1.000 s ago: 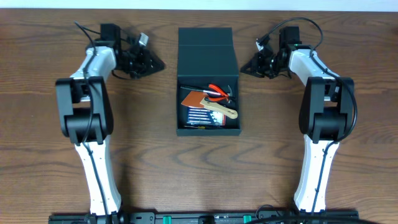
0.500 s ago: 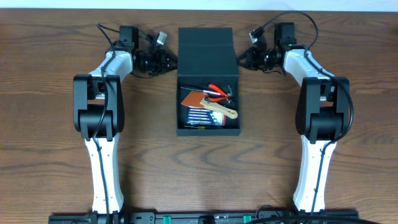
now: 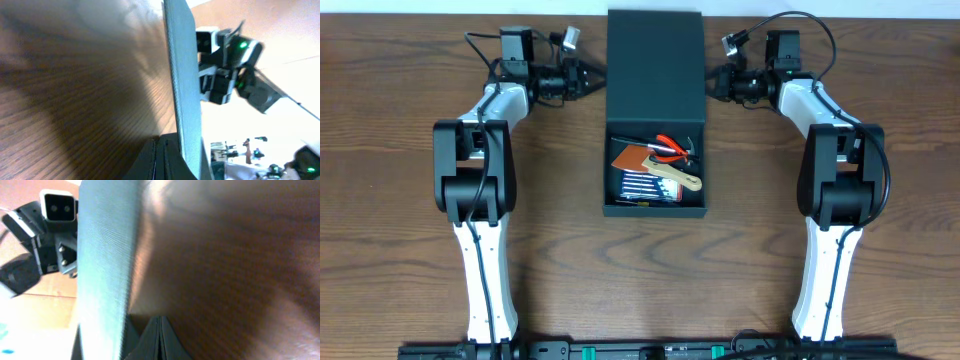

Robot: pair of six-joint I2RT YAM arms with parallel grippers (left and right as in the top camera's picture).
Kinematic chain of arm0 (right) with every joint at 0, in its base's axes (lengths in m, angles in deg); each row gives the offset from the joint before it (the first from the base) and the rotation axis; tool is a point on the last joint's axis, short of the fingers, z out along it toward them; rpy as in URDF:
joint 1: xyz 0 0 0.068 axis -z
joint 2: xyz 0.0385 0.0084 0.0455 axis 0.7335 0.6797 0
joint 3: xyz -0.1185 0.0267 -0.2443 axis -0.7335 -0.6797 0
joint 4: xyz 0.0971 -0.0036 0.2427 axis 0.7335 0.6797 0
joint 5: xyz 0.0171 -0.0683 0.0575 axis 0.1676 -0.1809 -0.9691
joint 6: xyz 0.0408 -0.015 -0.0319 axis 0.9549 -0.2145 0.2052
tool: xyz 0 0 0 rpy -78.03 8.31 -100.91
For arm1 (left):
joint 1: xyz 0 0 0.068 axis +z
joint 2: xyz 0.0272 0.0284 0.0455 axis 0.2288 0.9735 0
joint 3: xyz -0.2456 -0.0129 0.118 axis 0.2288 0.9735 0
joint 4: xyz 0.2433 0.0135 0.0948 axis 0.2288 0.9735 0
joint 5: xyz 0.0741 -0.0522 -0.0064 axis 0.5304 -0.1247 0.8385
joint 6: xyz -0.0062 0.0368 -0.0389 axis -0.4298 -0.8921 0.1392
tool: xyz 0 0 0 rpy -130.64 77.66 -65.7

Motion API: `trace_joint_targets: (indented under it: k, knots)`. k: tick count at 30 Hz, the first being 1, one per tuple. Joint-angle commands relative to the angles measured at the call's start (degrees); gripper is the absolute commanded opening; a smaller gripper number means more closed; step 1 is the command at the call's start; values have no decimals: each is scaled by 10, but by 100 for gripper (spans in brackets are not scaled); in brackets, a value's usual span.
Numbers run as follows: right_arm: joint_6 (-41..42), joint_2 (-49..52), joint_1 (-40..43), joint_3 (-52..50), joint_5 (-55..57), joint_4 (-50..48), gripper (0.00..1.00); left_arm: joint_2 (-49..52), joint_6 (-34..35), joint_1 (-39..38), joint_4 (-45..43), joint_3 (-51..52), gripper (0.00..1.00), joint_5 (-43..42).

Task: Pack container
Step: 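Move both grippers to the box lid's top corners and grasp them, then swing the lid down with both grippers and press it closed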

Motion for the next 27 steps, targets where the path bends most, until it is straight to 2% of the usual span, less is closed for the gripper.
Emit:
trace_joint_targets:
  k: [1,5,11,15,18,24,27]
  knots:
    - [24,-22,5,0,-52,18,1,-25,65,7,-18,-1,6,-40]
    - [0,-82,2,0,-34,58,1,-74,55,7,-18,-1,6,-35]
    - [-68,-202,-12,0,88,148,1,-137,55,6,-10,-1,6,-36]
    - [-94,-264,-18,0,144,202,1,-179,49,6,28,-1,6,-34]
    - [-104,-292,-22,0,153,237,1,-212,-3,6,116,-1,6,-17]
    - [-120,-327,-37,0,169,290,1,-292,-235,3,466,-1,6,138]
    - [-130,-343,-50,0,190,320,1,-324,-305,-3,593,-1,6,207]
